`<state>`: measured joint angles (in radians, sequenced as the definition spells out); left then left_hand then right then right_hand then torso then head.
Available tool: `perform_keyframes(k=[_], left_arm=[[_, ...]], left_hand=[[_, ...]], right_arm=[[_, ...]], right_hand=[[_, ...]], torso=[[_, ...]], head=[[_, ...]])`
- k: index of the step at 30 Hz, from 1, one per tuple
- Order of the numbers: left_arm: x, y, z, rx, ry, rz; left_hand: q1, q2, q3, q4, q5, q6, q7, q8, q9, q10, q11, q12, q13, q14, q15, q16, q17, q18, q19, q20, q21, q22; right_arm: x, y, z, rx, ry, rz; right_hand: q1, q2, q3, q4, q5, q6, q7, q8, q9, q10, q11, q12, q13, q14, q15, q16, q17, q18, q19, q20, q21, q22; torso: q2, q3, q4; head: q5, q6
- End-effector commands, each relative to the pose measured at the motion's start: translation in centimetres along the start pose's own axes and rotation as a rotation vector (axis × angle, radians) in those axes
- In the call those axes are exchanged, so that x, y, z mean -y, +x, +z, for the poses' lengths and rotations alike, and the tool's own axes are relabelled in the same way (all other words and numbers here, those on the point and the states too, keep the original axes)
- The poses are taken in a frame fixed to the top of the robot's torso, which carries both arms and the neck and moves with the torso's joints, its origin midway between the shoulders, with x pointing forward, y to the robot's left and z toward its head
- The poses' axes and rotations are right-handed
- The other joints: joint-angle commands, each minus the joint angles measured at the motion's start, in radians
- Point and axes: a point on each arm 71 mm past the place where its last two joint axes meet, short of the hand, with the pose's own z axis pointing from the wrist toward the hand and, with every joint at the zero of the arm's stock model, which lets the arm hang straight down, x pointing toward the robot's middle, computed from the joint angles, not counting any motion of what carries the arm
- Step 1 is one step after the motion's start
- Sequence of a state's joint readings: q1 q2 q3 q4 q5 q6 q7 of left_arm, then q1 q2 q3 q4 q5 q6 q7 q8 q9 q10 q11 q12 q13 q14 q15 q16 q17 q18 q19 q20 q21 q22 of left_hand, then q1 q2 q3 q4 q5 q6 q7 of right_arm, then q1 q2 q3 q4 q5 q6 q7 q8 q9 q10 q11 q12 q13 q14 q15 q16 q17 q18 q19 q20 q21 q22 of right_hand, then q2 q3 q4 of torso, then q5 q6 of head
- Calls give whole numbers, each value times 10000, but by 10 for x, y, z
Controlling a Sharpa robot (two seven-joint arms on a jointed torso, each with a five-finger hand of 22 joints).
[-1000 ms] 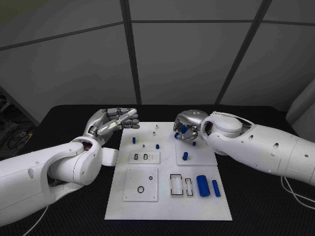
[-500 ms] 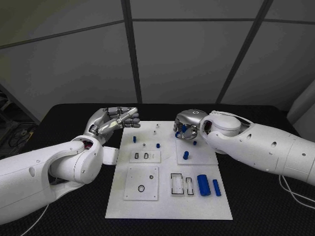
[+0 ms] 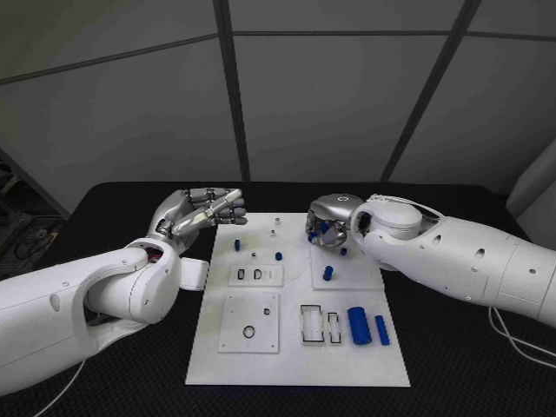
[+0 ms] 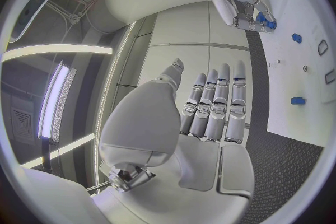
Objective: Assemble the parts on the task board
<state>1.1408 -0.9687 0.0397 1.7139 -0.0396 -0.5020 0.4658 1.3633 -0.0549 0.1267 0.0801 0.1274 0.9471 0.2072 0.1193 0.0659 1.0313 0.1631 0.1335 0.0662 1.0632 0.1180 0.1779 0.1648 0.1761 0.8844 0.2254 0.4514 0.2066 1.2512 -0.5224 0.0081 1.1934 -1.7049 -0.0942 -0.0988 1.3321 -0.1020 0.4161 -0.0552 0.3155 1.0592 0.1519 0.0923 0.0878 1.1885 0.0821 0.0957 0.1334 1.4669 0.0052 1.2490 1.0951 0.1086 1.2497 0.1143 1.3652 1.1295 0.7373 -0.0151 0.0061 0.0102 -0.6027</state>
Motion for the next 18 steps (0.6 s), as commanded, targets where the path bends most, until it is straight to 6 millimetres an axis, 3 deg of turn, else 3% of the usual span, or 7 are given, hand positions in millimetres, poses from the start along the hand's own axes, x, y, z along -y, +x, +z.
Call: perform_keyframes(k=[1,8,18], left_arm=[[2,2,0,-176,85,-6],[2,2,0,-195,79,-16],[3,-1,0,-114,58,28]], left_hand=[[-49,74,-25,-39,-34,23,59,-49,-10,-17,15,-50,-10,31,27,-67,22,50,66,-1,41,16],[-50,96,-19,-41,-37,23,61,-59,-10,-22,18,-61,-10,34,28,-74,28,49,61,0,42,16],[-48,136,-14,-61,-58,17,73,-93,-10,-42,30,-100,-11,8,41,-116,40,43,30,7,35,12]], right_arm=[[0,-1,1,-37,-25,-72],[1,-5,0,599,-4,-17],[-5,-16,-2,2071,-286,181]], right_hand=[[178,43,138,-46,-232,175,-29,73,47,174,-17,89,33,313,-29,123,73,-193,110,-28,110,121],[437,224,393,-190,-370,425,-78,160,138,386,-93,131,99,324,-91,251,185,-238,258,-87,277,390],[526,199,496,-297,-368,469,-61,152,174,398,-79,86,115,325,-91,314,232,-255,296,-108,355,496]], torso=[[7,-2,7],[10,-1,8],[-2,-8,8]], head=[[9,-14],[18,-14],[116,66]])
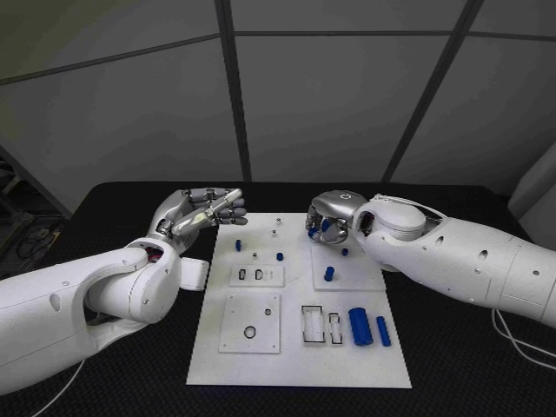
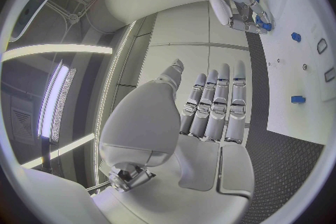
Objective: Assemble the parts on the task board
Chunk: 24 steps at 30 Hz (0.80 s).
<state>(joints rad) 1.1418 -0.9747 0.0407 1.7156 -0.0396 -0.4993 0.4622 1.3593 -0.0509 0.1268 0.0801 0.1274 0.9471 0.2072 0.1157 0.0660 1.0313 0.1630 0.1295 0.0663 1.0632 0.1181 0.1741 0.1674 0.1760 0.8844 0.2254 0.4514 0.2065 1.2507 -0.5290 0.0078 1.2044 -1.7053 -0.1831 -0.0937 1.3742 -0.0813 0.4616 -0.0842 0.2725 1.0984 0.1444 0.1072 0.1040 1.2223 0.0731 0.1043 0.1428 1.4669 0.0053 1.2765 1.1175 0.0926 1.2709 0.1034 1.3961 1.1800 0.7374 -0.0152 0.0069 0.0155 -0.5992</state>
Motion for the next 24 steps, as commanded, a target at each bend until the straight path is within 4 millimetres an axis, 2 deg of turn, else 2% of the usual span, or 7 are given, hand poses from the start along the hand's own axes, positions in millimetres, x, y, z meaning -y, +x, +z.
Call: perform_keyframes(k=[1,10,17,24], left_arm=[[1,1,1,-124,78,21],[0,3,4,-133,66,12],[-1,4,5,-143,54,5],[-1,6,6,-176,59,-11]], left_hand=[[-6,105,-15,-74,-60,20,76,-70,-10,-41,34,-72,-10,-15,50,-102,19,39,5,12,26,9],[-2,120,-17,-94,-64,31,78,-87,-7,-34,37,-90,-7,-50,62,-141,25,33,-48,22,6,-1],[-2,120,-17,-94,-64,31,78,-87,-7,-34,37,-90,-7,-50,62,-141,25,33,-48,22,6,-1],[-2,120,-17,-94,-64,31,78,-87,-7,-34,37,-90,-7,-50,62,-141,25,33,-48,22,6,-1]], right_arm=[[-4,-11,1,1334,-194,127],[-11,-14,12,2030,-56,272],[-18,-14,24,2287,-8,341],[-26,-12,34,2141,-13,397]], right_hand=[[105,-7,42,-7,62,77,14,4,11,59,11,0,22,325,-92,39,9,-96,84,1,45,-9],[103,-34,62,-26,36,65,27,-14,17,34,23,-30,21,325,-83,66,35,-98,79,3,60,7],[89,-49,70,-27,30,55,43,-27,19,22,34,-47,21,326,-79,83,50,-102,85,8,74,27],[38,-49,80,0,19,43,61,-45,25,9,50,-70,22,330,-66,122,93,-110,99,20,98,64]], torso=[[-6,-6,1],[28,-10,19],[53,-5,34],[84,-21,59]], head=[[70,44],[64,117],[76,112],[88,77]])
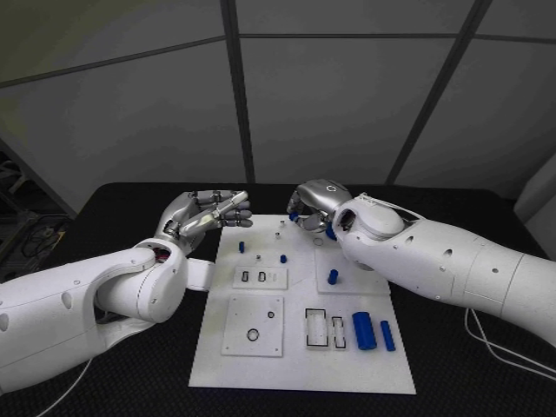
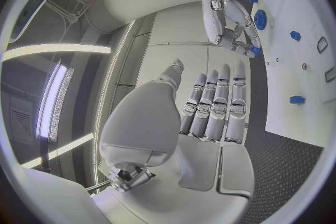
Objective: Assemble the parts on the task board
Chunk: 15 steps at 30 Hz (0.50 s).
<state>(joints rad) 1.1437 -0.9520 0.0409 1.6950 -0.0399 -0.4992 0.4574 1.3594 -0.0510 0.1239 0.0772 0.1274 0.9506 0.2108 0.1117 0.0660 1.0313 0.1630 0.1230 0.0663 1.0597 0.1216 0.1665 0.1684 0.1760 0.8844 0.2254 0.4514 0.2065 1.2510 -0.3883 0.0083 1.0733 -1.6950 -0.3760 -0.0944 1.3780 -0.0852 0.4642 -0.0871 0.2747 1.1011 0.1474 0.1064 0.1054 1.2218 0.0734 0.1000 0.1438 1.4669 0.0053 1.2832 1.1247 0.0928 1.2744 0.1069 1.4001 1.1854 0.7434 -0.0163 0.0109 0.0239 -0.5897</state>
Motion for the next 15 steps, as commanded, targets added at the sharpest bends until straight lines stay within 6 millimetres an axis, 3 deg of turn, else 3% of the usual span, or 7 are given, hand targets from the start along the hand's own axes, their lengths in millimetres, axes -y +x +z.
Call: perform_keyframes(k=[1,15], left_arm=[[2,2,1,-163,90,0],[4,5,3,-230,148,-19]], left_hand=[[-4,121,12,-66,-64,-4,42,-48,-8,-34,38,-25,-7,-14,27,-65,15,33,-48,22,6,0],[-1,124,10,-76,-67,0,42,-55,-7,-30,39,-31,-6,-23,30,-79,18,31,-67,25,-1,-4]], right_arm=[[-1,-2,3,192,42,79],[-13,5,15,-140,-5,91]], right_hand=[[-1,-10,54,30,-2,16,31,-37,11,13,47,-28,13,331,-66,56,22,-111,65,-14,58,11],[-50,-26,54,50,-5,-6,40,-60,15,-11,58,-56,13,328,-55,73,29,-113,60,-1,70,23]], torso=[[19,-7,15],[29,-1,13]], head=[[12,-26],[-16,-94]])
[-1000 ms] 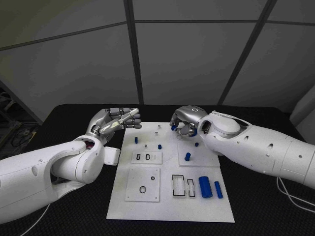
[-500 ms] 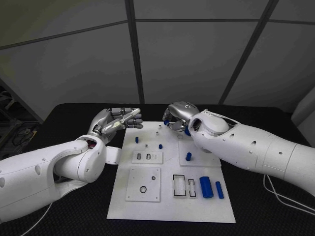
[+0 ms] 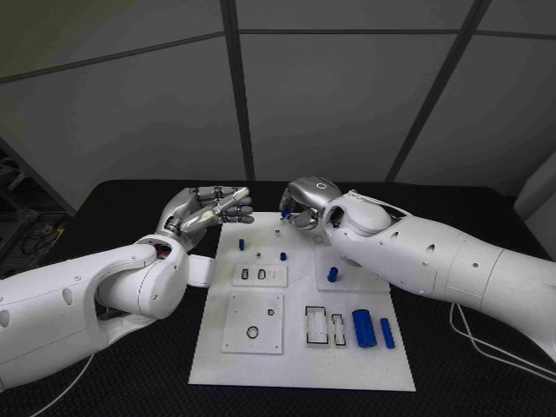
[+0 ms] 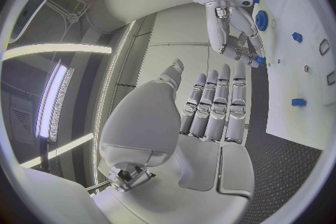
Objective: Assemble the parts on the task board
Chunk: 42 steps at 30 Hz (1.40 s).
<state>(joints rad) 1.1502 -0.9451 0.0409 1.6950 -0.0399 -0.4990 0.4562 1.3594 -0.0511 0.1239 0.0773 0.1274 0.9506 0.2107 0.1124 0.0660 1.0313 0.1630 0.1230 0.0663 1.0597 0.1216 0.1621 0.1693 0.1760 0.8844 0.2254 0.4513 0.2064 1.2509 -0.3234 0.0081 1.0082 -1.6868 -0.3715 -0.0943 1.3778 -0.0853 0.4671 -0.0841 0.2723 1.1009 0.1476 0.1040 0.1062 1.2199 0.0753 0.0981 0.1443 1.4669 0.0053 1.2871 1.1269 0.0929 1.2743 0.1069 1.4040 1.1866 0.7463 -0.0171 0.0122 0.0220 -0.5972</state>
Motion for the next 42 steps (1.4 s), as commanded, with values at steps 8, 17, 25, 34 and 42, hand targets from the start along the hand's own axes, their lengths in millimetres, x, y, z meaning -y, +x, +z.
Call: perform_keyframes(k=[8,17,25,34,42], left_arm=[[3,3,2,-178,117,-1],[4,4,2,-201,137,-7],[5,4,3,-215,156,-9],[6,4,3,-217,179,-2],[6,4,4,-229,180,-4]], left_hand=[[-1,124,10,-76,-66,0,42,-61,-7,-31,39,-32,-6,-23,31,-35,9,31,-67,25,-1,-3],[-1,124,10,-76,-66,0,42,-61,-7,-31,39,-32,-6,-23,31,-35,9,31,-67,25,-1,-3],[-1,124,10,-76,-66,0,42,-61,-7,-31,39,-32,-6,-23,31,-35,9,31,-67,25,-1,-3],[-1,124,10,-76,-66,0,42,-61,-7,-31,39,-32,-6,-23,31,-35,9,31,-67,25,-1,-3],[3,129,7,-95,-69,6,46,-76,-7,-29,43,-46,-5,-30,35,-54,17,32,-94,30,-9,-7]], right_arm=[[-5,2,5,-264,-60,16],[-8,7,8,-664,-34,-23],[-7,9,10,-825,181,-137],[-5,9,12,-821,379,-204],[-7,10,14,-829,366,-208]], right_hand=[[-82,-32,24,37,24,-24,46,-54,10,-9,47,-57,8,320,-47,24,-20,-107,30,8,24,-14],[-108,-41,25,47,26,-49,52,-74,10,-35,55,-80,7,317,-40,40,-6,-106,18,17,25,-16],[-126,-55,32,48,30,-93,62,-107,10,-75,67,-112,6,311,-29,51,-4,-105,8,28,31,-9],[-167,-76,56,58,26,-181,92,-172,9,-207,110,-200,-7,283,4,31,-60,-95,-49,57,22,-42],[-241,-122,58,87,-4,-273,123,-232,12,-365,159,-283,-23,249,47,9,-122,-88,-100,98,16,-64]], torso=[[-10,2,-1],[-6,-1,-5],[1,-3,-11],[1,-1,-7],[8,-2,-15]], head=[[33,-36],[43,-50],[50,-71],[62,-89],[74,-101]])
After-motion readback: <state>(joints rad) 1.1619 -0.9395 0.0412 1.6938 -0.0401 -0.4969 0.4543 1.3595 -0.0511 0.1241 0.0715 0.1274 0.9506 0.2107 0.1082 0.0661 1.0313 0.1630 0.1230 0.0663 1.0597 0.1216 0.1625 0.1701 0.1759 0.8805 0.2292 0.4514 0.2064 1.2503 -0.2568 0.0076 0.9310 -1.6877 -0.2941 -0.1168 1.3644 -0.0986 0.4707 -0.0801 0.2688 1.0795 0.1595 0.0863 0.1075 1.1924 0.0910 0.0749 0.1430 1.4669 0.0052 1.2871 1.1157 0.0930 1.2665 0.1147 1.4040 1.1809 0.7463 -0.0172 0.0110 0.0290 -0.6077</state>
